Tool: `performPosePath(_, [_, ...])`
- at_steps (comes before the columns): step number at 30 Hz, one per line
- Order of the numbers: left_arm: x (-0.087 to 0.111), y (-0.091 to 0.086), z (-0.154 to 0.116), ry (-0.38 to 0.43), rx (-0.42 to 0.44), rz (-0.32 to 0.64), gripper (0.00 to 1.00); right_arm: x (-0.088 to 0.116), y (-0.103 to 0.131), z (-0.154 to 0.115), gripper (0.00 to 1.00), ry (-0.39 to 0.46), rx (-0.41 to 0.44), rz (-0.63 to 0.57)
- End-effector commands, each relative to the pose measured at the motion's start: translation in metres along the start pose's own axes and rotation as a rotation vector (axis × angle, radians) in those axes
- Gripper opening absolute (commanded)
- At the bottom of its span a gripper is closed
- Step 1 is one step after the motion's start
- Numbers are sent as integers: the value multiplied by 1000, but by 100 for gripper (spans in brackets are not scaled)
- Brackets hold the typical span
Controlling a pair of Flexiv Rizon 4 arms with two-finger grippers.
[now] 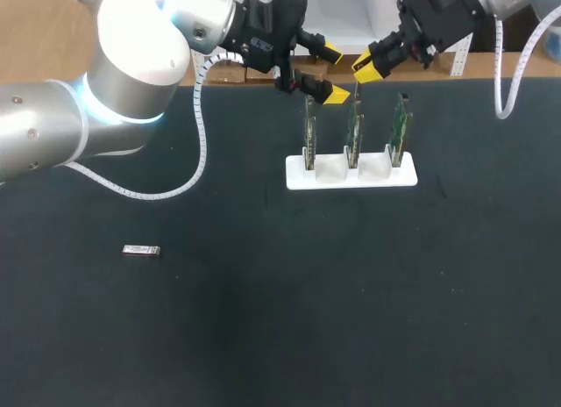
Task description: Pick up the optical module with the left hand, and insert it into the network port with the right hand.
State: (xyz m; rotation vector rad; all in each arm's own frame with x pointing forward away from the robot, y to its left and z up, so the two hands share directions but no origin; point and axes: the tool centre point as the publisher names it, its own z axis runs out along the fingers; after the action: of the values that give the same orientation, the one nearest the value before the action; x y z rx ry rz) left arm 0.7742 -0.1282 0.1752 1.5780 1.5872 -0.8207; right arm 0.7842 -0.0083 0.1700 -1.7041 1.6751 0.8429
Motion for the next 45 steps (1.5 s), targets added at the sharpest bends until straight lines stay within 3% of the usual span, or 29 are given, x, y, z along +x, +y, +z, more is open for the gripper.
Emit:
performPosePath(1, [-2, 1, 0, 9, 1, -4, 100, 0, 0, -1, 0, -1, 3, -1])
performPosePath(40, [-2, 1, 0, 9, 1, -4, 100, 7, 0, 5, 0, 22, -13, 3])
performPosePath(41, [-2, 1, 0, 9, 1, -4, 100, 7, 0, 5, 9, 23, -14, 3])
performPosePath(42, [-2, 1, 0, 9, 1, -4, 100, 7, 1, 5, 44, 23, -19, 4])
performPosePath(43, [-2, 1, 0, 9, 1, -4, 100, 7, 1, 5, 100, 24, -20, 3])
performPosePath(45, [-2, 1, 0, 9, 1, -4, 100, 7, 1, 4, 100, 27, -18, 1])
